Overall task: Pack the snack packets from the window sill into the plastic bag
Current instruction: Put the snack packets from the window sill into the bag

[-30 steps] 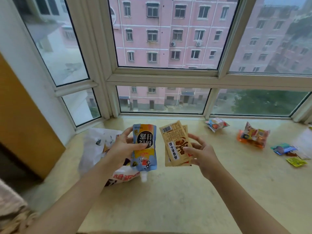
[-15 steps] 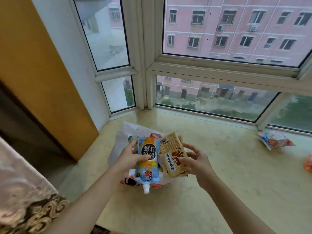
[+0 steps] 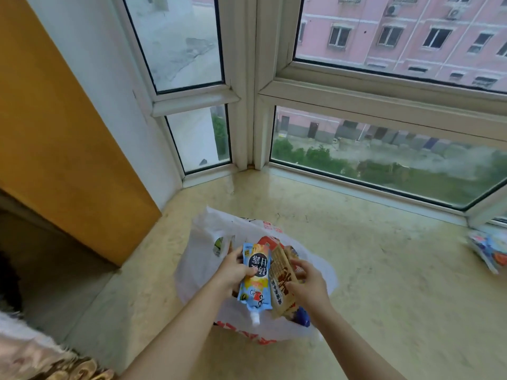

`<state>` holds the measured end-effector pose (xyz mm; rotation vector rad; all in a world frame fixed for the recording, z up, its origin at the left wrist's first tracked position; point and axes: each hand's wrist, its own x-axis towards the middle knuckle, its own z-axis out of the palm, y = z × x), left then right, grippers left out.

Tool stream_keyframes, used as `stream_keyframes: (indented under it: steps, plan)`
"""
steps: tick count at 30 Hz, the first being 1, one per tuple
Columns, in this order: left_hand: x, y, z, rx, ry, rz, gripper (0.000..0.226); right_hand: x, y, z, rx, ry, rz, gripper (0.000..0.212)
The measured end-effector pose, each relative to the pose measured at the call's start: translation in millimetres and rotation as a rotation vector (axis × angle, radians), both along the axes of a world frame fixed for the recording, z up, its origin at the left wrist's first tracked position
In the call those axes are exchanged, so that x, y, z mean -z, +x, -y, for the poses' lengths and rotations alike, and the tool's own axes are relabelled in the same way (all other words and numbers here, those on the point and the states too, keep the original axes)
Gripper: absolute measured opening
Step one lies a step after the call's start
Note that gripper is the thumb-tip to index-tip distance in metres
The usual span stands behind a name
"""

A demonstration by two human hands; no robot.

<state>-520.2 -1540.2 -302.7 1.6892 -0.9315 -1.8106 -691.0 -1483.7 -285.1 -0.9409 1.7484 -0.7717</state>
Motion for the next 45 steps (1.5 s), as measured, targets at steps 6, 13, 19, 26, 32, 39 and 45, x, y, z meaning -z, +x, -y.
stream_keyframes:
  steps: [6, 13, 19, 26, 32, 39, 45]
  plan:
    - [29, 10, 29, 0.086, -0.150, 0.087, 0.070, 28, 13, 23, 0.037, -0.033, -0.029, 0.052]
    - [35, 15, 34, 0.305, -0.330, 0.301, 0.071, 22, 10, 22, -0.042, -0.009, 0.037, 0.059]
    - [37, 17, 32, 0.568, -0.481, 0.537, 0.073, 14, 6, 14, -0.019, -0.028, 0.008, 0.056]
    - [49, 45, 8, 1.087, -0.521, 1.264, 0.099, 37, 14, -30, -0.391, -0.069, -0.674, 0.030]
    - [44, 71, -4, 1.414, -0.682, 1.237, 0.072, 69, 45, -65, -0.673, -0.220, -1.019, 0.062]
    - [34, 108, -27, 1.349, -1.240, 1.150, 0.028, 86, 64, -69, -0.730, -0.086, -1.104, 0.074]
    - [-3, 139, -46, 0.983, -1.849, 1.077, 0.022, 52, 58, -75, -0.525, -0.541, -1.055, 0.031]
